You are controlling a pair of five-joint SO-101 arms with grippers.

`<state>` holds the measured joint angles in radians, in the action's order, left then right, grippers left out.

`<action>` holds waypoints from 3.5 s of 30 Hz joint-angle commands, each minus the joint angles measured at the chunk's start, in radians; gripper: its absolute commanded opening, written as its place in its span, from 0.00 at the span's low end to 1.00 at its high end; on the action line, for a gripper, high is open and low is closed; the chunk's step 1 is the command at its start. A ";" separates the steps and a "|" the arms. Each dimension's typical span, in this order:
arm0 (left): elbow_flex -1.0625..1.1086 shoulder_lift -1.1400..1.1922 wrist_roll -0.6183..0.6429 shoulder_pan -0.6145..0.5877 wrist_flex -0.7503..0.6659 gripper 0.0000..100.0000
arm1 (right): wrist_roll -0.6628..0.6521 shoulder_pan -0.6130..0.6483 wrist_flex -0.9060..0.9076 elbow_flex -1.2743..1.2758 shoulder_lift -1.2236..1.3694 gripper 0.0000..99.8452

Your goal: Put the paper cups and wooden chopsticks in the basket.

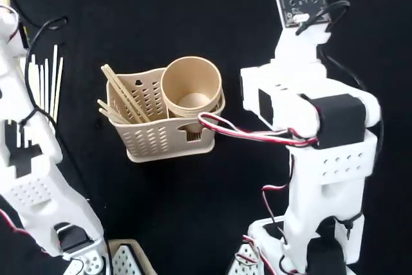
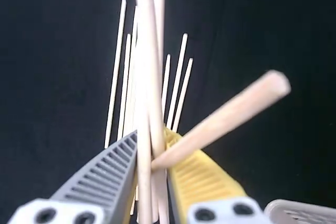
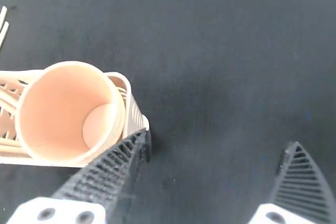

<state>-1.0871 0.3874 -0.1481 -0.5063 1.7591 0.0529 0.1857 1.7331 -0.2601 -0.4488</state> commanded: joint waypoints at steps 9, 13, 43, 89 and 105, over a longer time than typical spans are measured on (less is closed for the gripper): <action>0.012 -0.084 0.167 0.016 -0.040 0.03 | -0.009 -0.012 0.029 0.016 -0.030 0.38; -0.099 -0.084 0.195 0.028 -0.021 0.03 | -0.009 -0.012 0.029 0.016 -0.030 0.38; 0.842 -0.651 0.126 0.047 -0.198 0.03 | -0.011 -0.009 0.026 0.067 -0.024 0.38; 2.488 -2.209 0.094 0.114 -1.625 0.03 | -0.009 -0.009 0.028 0.124 -0.030 0.38; 2.147 -2.200 0.394 0.547 -1.254 0.03 | -0.124 -0.316 0.018 0.260 -0.024 0.38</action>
<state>1.0963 -1.8236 0.2263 -0.0890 0.4626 -0.0253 -0.0430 1.7331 -0.0269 -0.4488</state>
